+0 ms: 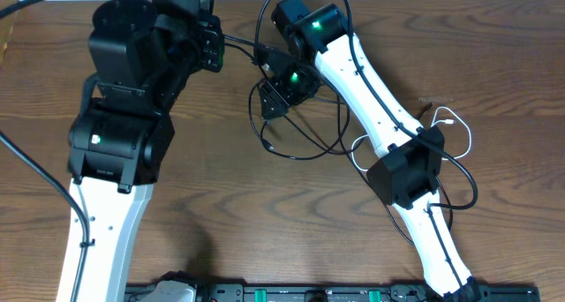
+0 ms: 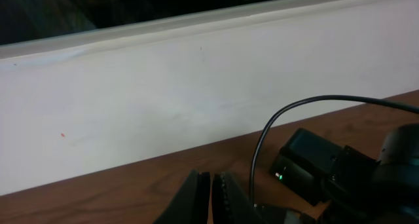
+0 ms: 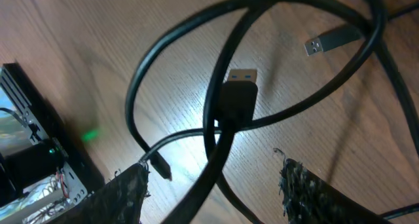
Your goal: Untangle cables
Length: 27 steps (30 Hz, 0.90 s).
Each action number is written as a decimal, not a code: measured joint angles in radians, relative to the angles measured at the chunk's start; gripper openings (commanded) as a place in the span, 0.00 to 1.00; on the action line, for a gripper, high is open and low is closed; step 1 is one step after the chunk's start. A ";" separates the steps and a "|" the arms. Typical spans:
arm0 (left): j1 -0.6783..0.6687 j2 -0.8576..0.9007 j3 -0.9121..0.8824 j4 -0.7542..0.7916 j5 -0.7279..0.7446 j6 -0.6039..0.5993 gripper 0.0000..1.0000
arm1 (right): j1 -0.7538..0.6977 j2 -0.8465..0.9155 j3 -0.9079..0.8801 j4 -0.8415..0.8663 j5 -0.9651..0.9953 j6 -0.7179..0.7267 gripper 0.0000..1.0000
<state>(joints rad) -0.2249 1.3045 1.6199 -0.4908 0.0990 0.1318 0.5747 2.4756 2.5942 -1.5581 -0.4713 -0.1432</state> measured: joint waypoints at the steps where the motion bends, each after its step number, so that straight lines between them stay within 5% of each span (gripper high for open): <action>1: 0.000 0.000 0.000 0.000 0.000 0.000 0.08 | 0.000 0.000 0.000 0.000 0.001 0.000 0.63; 13: 0.000 0.000 0.000 0.000 0.000 0.000 0.08 | 0.000 0.000 -0.039 0.000 0.035 0.000 0.58; 17: 0.000 -0.002 0.000 0.000 0.000 0.000 0.07 | 0.000 0.000 -0.136 0.033 0.039 0.002 0.46; 21: 0.000 -0.005 0.000 0.000 0.000 0.000 0.07 | 0.001 0.000 -0.211 0.072 0.039 0.003 0.01; 27: 0.000 -0.005 0.000 0.000 -0.004 0.001 0.08 | 0.003 0.000 -0.227 0.088 0.081 0.040 0.01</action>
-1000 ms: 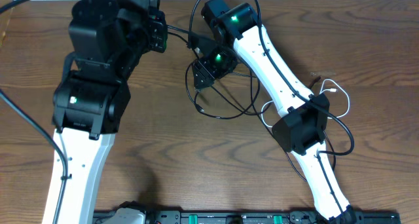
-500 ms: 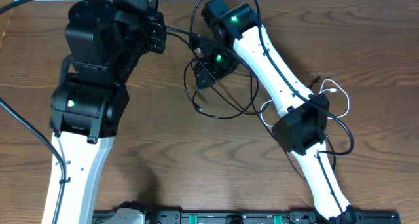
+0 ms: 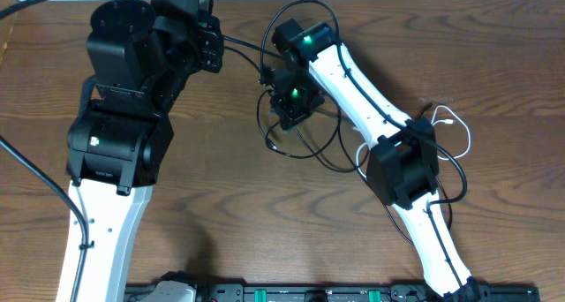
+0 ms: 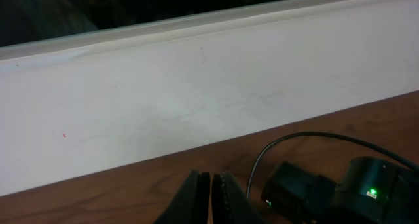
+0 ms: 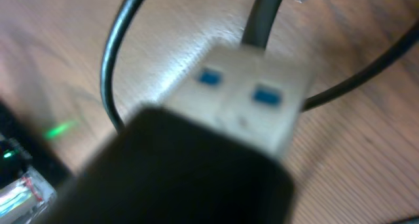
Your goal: Untangle cables
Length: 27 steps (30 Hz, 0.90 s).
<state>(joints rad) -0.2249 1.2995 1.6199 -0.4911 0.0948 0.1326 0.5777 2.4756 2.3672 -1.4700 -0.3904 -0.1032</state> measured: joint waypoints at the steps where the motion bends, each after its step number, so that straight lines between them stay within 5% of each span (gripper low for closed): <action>1: 0.000 0.000 0.000 -0.001 -0.009 0.001 0.08 | 0.000 0.000 0.000 0.000 0.023 0.017 0.01; 9: 0.001 0.003 -0.004 -0.009 -0.077 0.037 0.08 | -0.035 -0.008 0.001 0.024 0.173 0.122 0.01; 17: 0.104 -0.008 -0.004 0.013 -0.156 0.068 0.08 | -0.246 -0.046 -0.001 -0.001 0.213 0.159 0.01; 27: 0.237 0.040 -0.004 0.020 -0.180 0.077 0.08 | -0.351 -0.396 -0.006 -0.006 0.296 0.158 0.01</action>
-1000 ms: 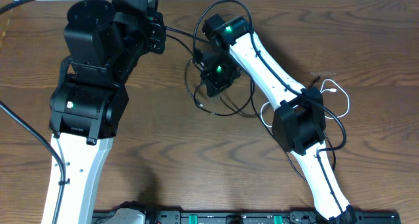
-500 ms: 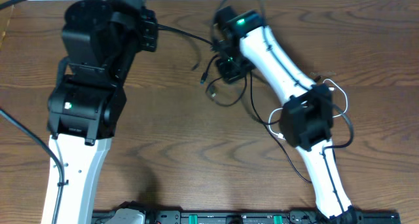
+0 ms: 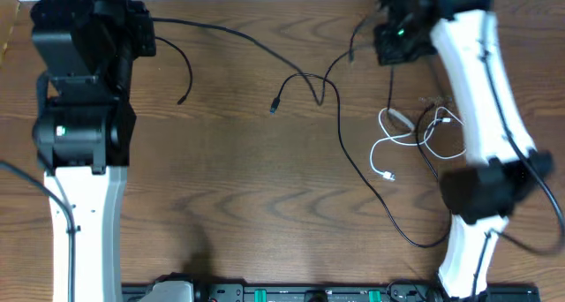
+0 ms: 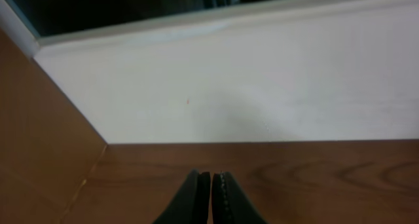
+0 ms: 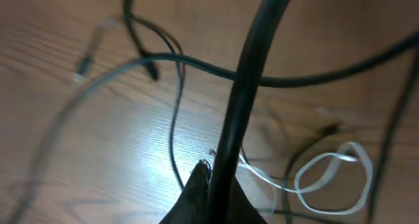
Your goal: Untangle cables
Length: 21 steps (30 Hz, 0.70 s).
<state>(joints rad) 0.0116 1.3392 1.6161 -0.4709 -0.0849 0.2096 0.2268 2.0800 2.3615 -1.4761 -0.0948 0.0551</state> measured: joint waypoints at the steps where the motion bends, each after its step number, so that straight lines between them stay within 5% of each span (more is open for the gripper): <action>1: 0.006 0.021 0.000 0.000 0.000 0.001 0.08 | 0.002 -0.053 0.000 0.008 0.004 -0.002 0.01; 5: 0.016 0.105 0.000 -0.003 0.002 0.000 0.57 | 0.002 -0.200 0.003 0.028 0.010 -0.003 0.01; 6: 0.017 0.123 0.000 -0.008 0.007 0.001 0.85 | 0.002 -0.229 0.003 0.028 0.010 -0.005 0.01; 7: 0.017 0.144 0.000 -0.018 0.019 -0.003 0.96 | 0.002 -0.258 0.003 0.028 0.010 -0.007 0.01; 21: -0.119 0.175 0.000 -0.046 0.213 -0.003 0.96 | 0.002 -0.298 0.005 0.045 -0.031 -0.023 0.01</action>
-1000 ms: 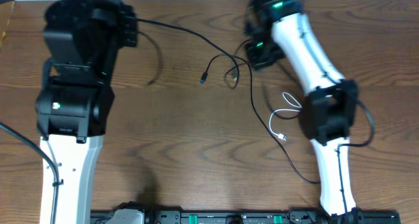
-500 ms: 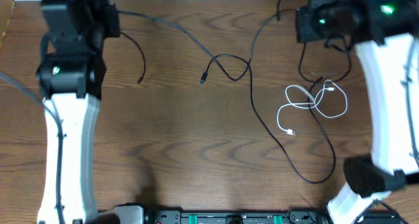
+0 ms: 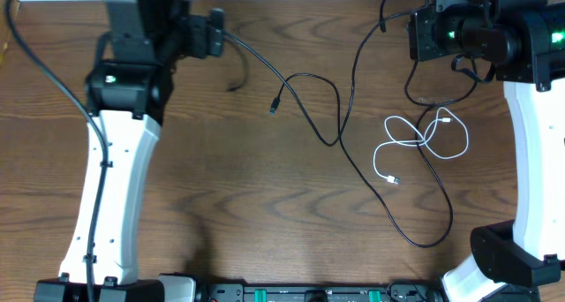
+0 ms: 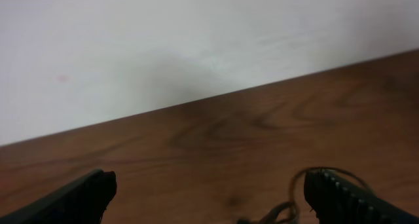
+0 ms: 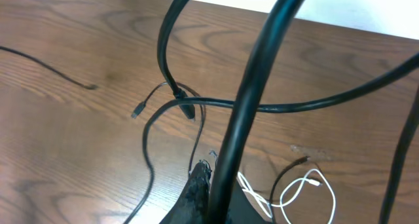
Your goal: Untangle cables
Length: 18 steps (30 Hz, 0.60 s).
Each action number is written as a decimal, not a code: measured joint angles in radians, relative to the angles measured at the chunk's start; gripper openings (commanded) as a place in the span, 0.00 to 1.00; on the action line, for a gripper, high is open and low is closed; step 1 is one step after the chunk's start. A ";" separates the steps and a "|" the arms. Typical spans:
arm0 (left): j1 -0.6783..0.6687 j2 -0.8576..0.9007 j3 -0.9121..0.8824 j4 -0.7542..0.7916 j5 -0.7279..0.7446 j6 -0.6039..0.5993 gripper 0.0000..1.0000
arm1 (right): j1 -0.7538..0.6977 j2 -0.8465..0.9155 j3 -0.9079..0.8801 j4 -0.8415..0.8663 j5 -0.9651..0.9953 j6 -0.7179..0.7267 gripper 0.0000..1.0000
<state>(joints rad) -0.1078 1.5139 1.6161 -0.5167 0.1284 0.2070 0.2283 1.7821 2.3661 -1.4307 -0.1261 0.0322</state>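
Black cables (image 3: 339, 117) lie spread across the wooden table, with a plug end (image 3: 274, 106) near the middle. A coiled white cable (image 3: 425, 132) rests at the right, crossed by a black one. My right gripper (image 3: 417, 33) hangs high at the back right. In the right wrist view this gripper (image 5: 213, 185) is shut on a thick black cable (image 5: 256, 86) that rises from its jaws. My left gripper (image 3: 219, 34) is at the back left. Its fingers (image 4: 85, 194) stand wide open, with a thin cable loop (image 4: 308, 178) beside the right one.
A white wall (image 4: 196, 40) runs along the table's back edge. An equipment rail (image 3: 309, 293) lines the front edge. The left arm's white link (image 3: 115, 178) stretches over the table's left side, and the right arm's link (image 3: 530, 143) over the right.
My left gripper was shut at the far back-left corner; now it is open and further right. The right gripper still holds the black cable, now a little further right.
Both grippers were close together over a black tangle at the back middle, left shut, right open above a USB plug. Then the right was down on that plug. Later the arms were far apart, the cables spread out, right shut on a cable. Now the left is open.
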 measured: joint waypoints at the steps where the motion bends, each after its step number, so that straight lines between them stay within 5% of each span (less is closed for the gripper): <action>1: -0.019 0.000 0.000 0.000 0.002 0.000 0.96 | 0.000 0.000 0.000 0.000 -0.005 -0.001 0.01; 18: -0.227 -0.032 0.000 0.002 0.058 0.028 1.00 | 0.000 0.000 0.000 -0.009 -0.010 -0.021 0.01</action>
<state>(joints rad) -0.3351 1.4822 1.6161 -0.5144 0.1864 0.2352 0.2283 1.7821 2.3661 -1.4395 -0.1364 0.0113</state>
